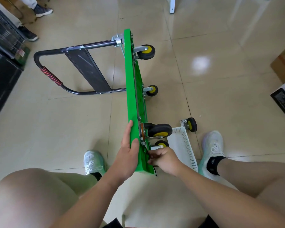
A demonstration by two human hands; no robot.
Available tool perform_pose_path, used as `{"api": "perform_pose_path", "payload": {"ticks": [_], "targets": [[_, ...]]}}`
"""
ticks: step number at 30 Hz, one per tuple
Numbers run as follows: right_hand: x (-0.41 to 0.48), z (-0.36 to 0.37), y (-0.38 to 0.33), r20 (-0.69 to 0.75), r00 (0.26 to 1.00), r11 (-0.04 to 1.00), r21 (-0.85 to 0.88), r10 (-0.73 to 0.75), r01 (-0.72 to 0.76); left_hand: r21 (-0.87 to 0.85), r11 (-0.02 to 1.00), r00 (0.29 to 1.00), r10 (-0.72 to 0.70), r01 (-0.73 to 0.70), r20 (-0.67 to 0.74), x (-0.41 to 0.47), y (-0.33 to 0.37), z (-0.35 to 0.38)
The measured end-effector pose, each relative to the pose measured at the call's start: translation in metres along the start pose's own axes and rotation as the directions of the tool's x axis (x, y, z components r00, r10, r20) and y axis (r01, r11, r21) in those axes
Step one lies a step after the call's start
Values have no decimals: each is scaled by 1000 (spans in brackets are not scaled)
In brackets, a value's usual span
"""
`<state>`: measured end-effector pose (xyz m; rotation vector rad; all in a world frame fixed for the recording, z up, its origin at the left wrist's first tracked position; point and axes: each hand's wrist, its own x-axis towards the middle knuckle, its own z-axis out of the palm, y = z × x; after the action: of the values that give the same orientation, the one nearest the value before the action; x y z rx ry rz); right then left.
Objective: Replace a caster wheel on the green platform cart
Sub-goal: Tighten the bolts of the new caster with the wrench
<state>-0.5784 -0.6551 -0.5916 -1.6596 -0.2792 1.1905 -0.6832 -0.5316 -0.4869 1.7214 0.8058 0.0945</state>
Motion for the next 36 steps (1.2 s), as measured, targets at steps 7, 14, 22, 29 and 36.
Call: {"api": "perform_pose_path", "payload": {"ticks": [7, 14, 22, 29, 36], "targets": [[-36, 3, -25, 31, 999, 997, -63, 43, -41, -14, 999, 1000, 30, -30, 3, 0, -1, 0], [-50, 13, -61, 81, 972, 946, 225, 219, -232, 18, 1000, 1000, 20, -20, -13, -1, 2, 0], [-55, -3, -18, 44, 974, 975, 9, 221, -221, -10, 1000, 1000, 19, -19, 2, 1, -2, 0], [-27, -14, 4, -21, 999, 997, -54, 48, -49, -44, 999, 1000, -11, 12, 14, 2, -1, 0], [0, -10, 7, -3, 1000, 999, -28, -22, 22, -21, 1000, 1000, 0, 0, -1, -1, 1, 1]]}}
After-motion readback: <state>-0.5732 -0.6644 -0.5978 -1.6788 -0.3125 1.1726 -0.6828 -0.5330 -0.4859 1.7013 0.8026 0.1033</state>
